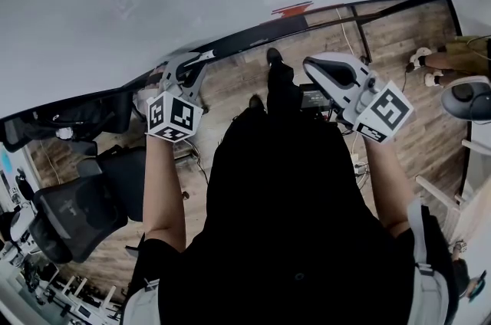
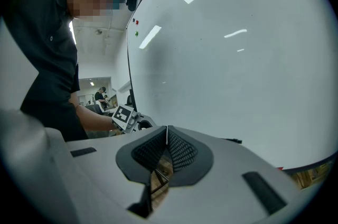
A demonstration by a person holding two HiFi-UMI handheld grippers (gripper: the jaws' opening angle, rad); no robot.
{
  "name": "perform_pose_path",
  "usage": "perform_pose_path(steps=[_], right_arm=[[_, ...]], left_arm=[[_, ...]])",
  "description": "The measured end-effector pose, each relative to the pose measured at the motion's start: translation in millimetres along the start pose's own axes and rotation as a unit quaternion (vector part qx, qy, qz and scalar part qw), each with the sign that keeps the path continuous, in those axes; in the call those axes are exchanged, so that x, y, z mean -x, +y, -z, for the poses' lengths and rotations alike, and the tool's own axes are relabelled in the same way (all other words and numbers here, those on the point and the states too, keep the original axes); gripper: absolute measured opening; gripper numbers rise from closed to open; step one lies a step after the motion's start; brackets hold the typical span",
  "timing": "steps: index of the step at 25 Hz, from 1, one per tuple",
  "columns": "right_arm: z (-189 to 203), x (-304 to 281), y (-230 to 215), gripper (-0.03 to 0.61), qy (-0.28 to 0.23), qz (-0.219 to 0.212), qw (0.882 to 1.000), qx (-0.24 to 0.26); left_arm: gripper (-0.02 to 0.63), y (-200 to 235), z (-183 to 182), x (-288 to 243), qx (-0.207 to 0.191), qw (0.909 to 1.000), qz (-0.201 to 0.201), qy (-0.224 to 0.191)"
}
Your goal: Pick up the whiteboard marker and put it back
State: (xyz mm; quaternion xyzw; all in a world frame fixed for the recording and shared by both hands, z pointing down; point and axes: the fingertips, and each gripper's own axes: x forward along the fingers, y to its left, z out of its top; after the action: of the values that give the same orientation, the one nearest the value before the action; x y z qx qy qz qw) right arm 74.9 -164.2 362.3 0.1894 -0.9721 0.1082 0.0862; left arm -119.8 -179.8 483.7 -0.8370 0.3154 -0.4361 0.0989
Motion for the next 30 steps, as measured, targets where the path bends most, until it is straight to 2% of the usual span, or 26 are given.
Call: perform_pose_path(steps=[16,30], right_arm=[[0.7,-1.6,-2.1,0.020,0.003,0.003,1.000,-0.001],[2.2,0.5,-4.0,0.021,0.004,0.005,1.000,-0.001]], left_arm=[[0.074,-3.5,21.1,-20.5,0.016,0.9994,0.021,0.023],[0.067,-6.7,37.7,-32.5,0.027,0.9974,0.024,0.062]])
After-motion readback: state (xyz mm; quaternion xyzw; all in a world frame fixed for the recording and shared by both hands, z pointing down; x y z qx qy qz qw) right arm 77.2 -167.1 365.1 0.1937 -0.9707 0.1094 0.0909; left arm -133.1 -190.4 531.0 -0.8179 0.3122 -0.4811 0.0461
